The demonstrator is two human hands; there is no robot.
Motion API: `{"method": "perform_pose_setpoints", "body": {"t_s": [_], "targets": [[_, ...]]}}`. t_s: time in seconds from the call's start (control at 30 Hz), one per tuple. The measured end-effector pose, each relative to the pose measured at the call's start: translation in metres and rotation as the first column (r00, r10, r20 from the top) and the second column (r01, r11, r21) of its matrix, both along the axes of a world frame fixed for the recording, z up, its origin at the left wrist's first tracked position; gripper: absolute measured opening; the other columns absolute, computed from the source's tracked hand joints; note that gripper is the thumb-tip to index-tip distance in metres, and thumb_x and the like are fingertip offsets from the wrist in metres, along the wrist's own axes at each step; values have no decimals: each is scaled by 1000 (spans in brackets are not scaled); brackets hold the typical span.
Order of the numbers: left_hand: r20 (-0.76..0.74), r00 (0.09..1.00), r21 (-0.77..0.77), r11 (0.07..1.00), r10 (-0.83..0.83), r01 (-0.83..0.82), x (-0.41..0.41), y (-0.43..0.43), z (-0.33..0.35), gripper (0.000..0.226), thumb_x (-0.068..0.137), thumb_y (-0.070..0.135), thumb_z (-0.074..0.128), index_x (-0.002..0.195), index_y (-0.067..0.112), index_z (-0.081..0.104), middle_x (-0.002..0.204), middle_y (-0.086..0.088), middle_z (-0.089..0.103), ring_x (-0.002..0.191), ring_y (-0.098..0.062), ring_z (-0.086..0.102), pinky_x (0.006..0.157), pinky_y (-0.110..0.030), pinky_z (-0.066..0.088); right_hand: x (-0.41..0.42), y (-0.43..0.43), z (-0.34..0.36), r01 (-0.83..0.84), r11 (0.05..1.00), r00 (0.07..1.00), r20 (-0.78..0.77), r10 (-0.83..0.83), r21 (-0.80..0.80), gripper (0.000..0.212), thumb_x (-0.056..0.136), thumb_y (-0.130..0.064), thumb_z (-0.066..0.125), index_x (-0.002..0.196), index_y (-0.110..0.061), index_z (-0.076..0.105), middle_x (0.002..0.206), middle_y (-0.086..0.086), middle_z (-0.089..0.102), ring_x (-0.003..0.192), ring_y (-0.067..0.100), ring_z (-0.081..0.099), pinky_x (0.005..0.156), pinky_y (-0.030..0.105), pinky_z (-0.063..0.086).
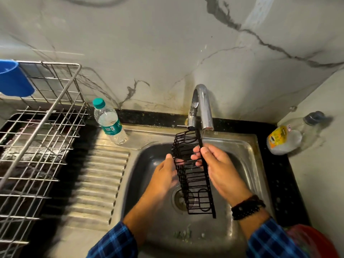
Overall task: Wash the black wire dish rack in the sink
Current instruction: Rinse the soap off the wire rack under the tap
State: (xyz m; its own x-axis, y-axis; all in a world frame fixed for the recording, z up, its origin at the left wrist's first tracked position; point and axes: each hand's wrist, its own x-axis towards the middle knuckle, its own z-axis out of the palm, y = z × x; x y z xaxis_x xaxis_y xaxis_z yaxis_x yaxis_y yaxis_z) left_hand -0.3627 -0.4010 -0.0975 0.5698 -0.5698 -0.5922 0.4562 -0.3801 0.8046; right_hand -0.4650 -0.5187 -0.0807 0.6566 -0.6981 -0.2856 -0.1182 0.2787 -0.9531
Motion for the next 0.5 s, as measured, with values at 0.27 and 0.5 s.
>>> {"method": "perform_pose_setpoints", "body": {"t_s": [0.27, 0.5], "targets": [[280, 958, 0, 998, -61, 64, -8, 9, 25, 45, 104, 47, 44, 146, 52, 29, 137, 12, 57, 123, -11, 58, 107, -44, 48, -11, 5, 4, -275, 893, 957, -189, 220, -357, 26, 103, -7, 48, 119, -18, 65, 110, -4, 72, 100, 7, 70, 93, 30, 54], [37, 997, 236, 970, -68, 58, 2, -16, 59, 103, 72, 83, 61, 151, 20, 39, 150, -9, 44, 137, -38, 43, 98, -59, 49, -10, 23, 14, -488, 685, 865, -408, 293, -541, 24, 100, -33, 51, 111, -28, 71, 106, -8, 69, 96, 6, 65, 91, 32, 53]]}}
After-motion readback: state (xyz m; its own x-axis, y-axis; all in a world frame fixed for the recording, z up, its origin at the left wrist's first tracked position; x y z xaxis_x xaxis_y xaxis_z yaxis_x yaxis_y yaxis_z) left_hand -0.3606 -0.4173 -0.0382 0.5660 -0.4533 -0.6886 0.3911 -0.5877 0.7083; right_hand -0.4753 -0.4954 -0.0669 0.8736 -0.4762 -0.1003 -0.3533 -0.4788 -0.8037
